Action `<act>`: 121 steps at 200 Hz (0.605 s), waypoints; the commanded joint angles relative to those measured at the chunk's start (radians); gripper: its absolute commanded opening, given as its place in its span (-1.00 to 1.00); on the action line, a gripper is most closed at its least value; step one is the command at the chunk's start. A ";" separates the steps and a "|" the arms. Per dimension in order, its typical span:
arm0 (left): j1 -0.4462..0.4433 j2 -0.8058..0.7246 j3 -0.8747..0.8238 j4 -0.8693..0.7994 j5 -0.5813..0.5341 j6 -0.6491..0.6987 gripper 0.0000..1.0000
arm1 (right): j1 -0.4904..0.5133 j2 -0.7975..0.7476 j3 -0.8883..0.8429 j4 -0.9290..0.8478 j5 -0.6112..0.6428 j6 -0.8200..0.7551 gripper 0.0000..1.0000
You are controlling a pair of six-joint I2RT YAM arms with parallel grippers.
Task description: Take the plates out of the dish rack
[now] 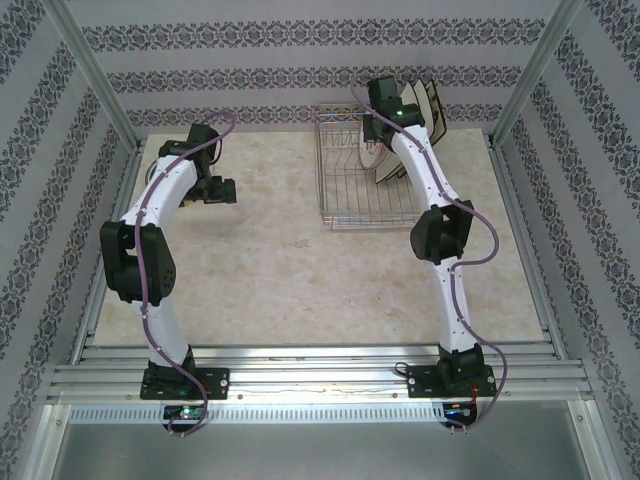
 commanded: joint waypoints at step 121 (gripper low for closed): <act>-0.005 -0.008 0.031 -0.015 -0.021 0.006 0.99 | -0.004 -0.282 -0.102 -0.049 -0.168 -0.025 -1.00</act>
